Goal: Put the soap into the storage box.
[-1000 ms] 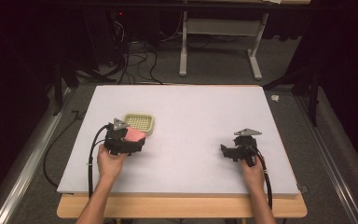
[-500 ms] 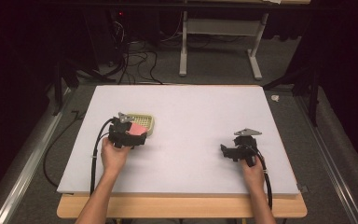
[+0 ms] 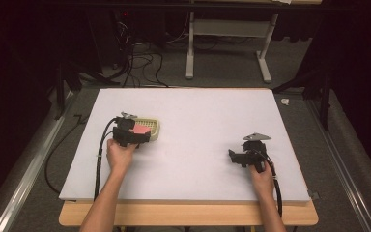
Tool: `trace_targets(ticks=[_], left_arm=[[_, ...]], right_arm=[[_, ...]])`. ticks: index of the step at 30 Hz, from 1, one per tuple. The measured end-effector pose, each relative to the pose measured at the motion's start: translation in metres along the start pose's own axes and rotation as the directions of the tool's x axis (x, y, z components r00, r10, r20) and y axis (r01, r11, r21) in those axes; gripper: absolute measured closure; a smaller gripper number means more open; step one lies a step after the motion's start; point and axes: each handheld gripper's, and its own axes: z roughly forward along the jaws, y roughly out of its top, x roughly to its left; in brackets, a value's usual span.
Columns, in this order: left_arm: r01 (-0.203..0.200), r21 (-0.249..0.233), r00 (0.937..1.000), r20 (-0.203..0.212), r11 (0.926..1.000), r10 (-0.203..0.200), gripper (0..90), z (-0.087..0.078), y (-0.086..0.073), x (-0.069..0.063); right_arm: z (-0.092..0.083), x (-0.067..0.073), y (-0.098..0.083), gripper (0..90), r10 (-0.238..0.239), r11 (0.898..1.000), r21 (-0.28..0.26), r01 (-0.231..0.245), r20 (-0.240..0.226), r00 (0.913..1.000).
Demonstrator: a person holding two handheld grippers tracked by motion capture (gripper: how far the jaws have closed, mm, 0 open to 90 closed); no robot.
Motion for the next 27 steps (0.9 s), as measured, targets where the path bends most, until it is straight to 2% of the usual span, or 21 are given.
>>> trace_targets(ticks=[10,12,18,27], left_arm=[[0.021,0.009,0.9997,-0.013,0.9997,-0.021,13.9,0.013,0.001,0.001],[0.033,0.002,0.9994,-0.010,0.9995,-0.033,13.9,0.014,0.002,0.001],[0.036,-0.003,0.9993,-0.013,0.9994,-0.036,13.9,0.015,0.002,0.002],[0.061,-0.015,0.9981,0.008,0.9980,-0.061,13.7,0.016,0.003,0.006]], right_arm=[[0.000,0.000,0.000,14.8,-0.001,1.000,-0.001,0.001,0.001,1.0000],[0.000,0.000,0.000,14.8,-0.004,1.000,-0.002,0.004,0.001,1.0000],[0.000,0.000,0.000,14.8,-0.004,1.000,-0.002,0.004,0.001,1.0000],[0.000,0.000,0.000,14.8,-0.003,1.000,-0.001,0.003,0.000,1.0000]])
